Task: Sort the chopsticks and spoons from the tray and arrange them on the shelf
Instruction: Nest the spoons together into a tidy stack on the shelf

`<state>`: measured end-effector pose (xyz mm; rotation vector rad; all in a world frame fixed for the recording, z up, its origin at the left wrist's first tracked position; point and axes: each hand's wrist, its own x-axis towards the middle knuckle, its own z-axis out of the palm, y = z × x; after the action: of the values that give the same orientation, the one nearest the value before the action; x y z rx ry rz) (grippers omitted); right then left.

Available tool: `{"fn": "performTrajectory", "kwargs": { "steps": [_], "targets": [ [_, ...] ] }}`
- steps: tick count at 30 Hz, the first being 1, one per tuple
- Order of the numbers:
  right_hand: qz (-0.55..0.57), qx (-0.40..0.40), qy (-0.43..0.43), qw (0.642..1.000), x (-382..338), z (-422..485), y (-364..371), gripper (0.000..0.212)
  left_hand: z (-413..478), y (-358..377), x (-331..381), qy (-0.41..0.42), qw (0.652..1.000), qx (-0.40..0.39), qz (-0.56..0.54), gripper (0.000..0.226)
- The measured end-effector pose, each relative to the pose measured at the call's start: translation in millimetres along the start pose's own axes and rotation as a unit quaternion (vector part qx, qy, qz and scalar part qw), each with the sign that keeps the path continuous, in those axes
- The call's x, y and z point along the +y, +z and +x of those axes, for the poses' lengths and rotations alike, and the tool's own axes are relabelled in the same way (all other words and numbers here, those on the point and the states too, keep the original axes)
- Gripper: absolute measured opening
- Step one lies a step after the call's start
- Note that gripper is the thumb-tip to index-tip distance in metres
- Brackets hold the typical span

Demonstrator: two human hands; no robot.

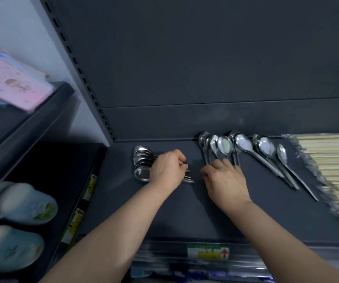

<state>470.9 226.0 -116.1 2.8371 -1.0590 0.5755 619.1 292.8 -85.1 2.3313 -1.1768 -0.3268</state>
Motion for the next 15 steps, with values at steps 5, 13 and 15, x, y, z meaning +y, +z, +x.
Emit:
{"fn": "performTrajectory", "kwargs": {
  "steps": [5, 13, 15],
  "targets": [
    [-0.002, 0.004, 0.068, 0.998, 48, -8, -11, 0.01, 19, 32, 38, -0.001, 0.999, -0.041, 0.002, 0.035],
    [-0.001, -0.062, 0.091, 0.994, 95, -2, -13, 0.022, 68, 54, 73, -0.098, 0.994, -0.028, -0.046, 0.058],
    [0.017, -0.09, 0.082, 0.992, 101, -1, -12, 0.028, 75, 60, 76, -0.11, 0.992, -0.026, -0.064, 0.055]
  ]
}}
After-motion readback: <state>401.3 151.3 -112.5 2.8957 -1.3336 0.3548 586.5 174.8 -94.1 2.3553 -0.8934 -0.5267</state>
